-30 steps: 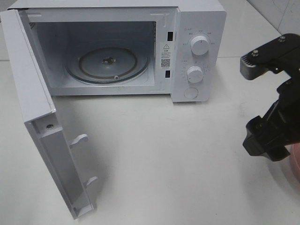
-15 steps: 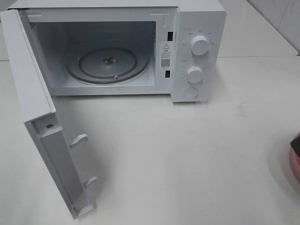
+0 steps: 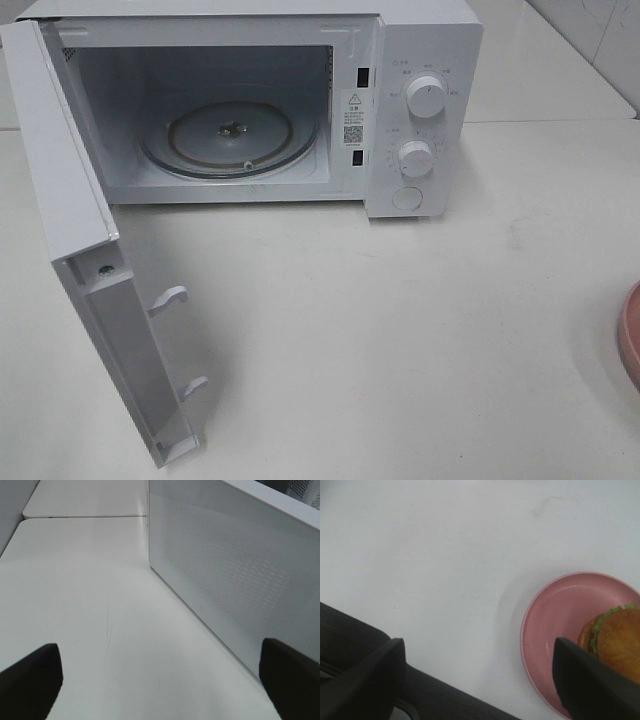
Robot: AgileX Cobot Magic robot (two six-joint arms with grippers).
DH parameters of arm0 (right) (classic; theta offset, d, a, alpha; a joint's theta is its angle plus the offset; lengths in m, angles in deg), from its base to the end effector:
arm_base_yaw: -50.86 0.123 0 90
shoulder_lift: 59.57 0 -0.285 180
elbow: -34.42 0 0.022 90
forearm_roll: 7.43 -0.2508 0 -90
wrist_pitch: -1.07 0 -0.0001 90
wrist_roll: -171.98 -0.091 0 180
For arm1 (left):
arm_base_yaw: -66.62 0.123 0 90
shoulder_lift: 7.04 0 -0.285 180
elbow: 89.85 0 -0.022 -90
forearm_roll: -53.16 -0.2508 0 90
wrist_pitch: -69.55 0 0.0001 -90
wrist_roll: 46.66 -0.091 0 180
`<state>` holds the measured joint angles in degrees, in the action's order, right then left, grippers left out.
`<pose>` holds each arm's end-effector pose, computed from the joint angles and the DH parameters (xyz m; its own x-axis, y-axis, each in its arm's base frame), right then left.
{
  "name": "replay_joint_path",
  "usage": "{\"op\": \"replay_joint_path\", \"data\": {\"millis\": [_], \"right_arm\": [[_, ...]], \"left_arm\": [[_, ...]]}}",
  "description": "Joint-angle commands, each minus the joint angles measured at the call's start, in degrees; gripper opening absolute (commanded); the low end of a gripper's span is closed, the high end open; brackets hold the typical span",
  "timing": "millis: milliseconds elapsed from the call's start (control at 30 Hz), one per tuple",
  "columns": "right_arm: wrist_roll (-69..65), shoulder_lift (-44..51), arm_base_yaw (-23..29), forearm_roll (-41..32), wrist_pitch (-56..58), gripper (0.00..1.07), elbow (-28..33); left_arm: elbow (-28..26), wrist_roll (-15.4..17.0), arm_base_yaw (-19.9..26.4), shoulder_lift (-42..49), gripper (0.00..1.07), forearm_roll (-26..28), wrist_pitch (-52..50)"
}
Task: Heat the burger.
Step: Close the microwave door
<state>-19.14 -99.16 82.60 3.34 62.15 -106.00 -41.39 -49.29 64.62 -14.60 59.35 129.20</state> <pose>0.0762 0.0296 0.3047 -0.6902 -0.3084 -0.6546 -0.3606 0.9309 -0.0584 -0.0054 -0.0083 0.2798 -0.4317 0.0063 -0.9020 0.1149 0.9922 -0.0481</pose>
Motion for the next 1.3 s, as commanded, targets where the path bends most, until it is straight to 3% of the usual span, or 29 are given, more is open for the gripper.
{"op": "replay_joint_path", "data": {"millis": [33,167,333,633,1100,1300], "right_arm": [[-1.43,2.06,-1.38,-0.57,0.17,0.76,1.26],[-0.46,3.95,-5.44,-1.60,0.06,0.76,2.01],[3.50,10.71,-14.09,-4.58,-0.40,0.76,5.44],[3.61,19.77,-21.43,-7.85,-1.26,0.76,8.31],[4.81,33.46,-28.48,-7.91,-1.26,0.76,8.42],[5.10,33.52,-29.16,-8.02,-1.26,0.76,8.42]], "left_arm": [[0.06,-0.06,0.17,1.15,1.00,0.11,-0.17],[0.06,-0.06,0.17,1.15,1.00,0.11,-0.17],[0.06,-0.06,0.17,1.15,1.00,0.11,-0.17],[0.06,-0.06,0.17,1.15,1.00,0.11,-0.17],[0.06,-0.06,0.17,1.15,1.00,0.11,-0.17],[0.06,-0.06,0.17,1.09,1.00,0.11,-0.17]]}}
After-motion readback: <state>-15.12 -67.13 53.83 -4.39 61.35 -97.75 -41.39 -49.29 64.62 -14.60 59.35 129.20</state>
